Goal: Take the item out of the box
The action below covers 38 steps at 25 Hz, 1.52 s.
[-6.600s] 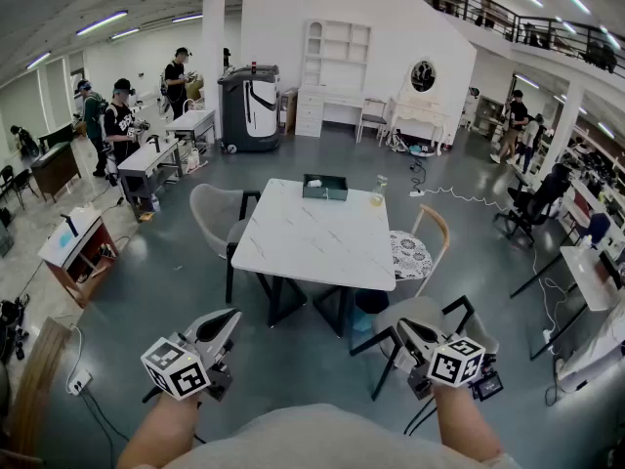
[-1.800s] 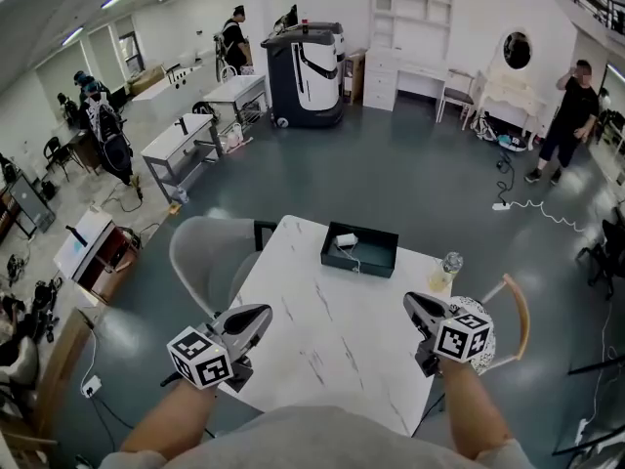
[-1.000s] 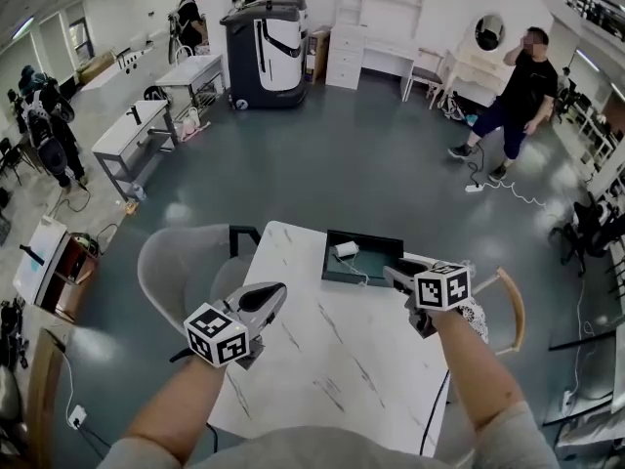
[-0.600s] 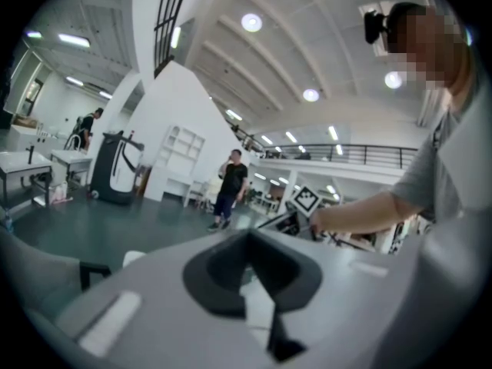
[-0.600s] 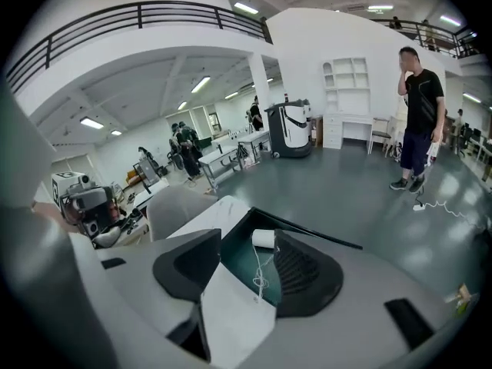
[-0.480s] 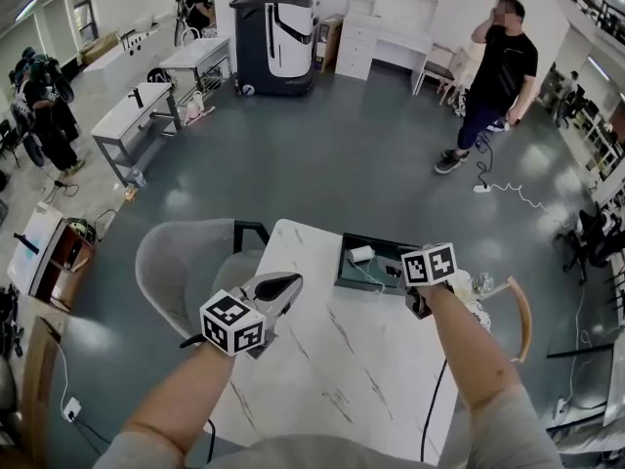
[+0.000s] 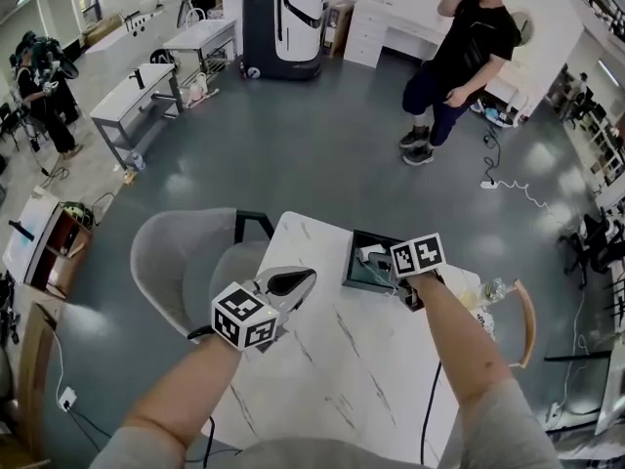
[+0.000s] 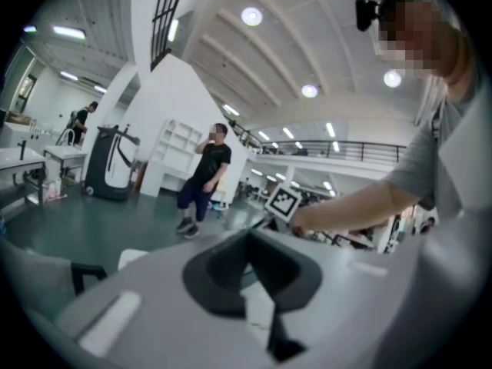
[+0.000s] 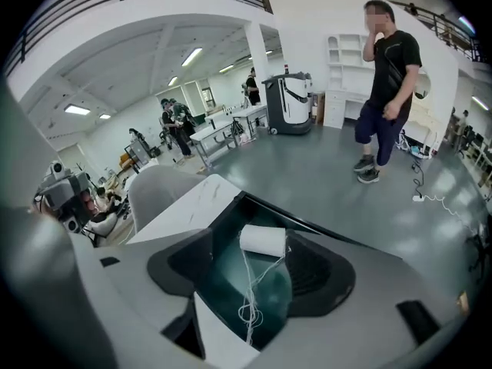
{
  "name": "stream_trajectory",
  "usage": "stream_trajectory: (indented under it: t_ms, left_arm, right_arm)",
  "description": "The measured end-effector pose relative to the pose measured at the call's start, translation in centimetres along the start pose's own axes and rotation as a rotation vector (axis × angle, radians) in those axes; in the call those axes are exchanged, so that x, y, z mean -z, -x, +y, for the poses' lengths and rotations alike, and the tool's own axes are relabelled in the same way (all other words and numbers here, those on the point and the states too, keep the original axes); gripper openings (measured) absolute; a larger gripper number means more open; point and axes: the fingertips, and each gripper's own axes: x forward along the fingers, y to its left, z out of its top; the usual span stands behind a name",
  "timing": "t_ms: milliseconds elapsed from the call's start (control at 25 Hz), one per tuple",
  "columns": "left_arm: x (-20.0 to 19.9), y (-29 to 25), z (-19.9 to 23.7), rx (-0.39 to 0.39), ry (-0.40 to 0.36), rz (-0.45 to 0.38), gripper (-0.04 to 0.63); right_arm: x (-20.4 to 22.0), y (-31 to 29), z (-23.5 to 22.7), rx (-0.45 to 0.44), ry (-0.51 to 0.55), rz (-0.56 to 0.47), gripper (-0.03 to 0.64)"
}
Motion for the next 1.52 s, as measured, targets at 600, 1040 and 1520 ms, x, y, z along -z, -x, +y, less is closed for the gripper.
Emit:
stream_trajectory:
  t_ms: [600, 1040, 1520]
  left_arm:
    - [2.1, -1.8, 1.5, 0.029, 0.021, 0.016, 0.003]
    - [3.3, -2.0, 2.0, 0.042, 0.053, 0.012, 0.003]
    - [4.4, -0.6, 2.3, 0.043, 0.085, 0.010, 0.005]
  right_arm:
    - [1.0, -5.0, -2.0, 0.067, 0.005, 0.110, 0.285]
    - [2.2, -7.1, -2.3, 0.098, -0.006, 0.156, 0.293]
    - [2.4, -7.1, -2.5, 0.120, -0.039, 0.148, 0.290]
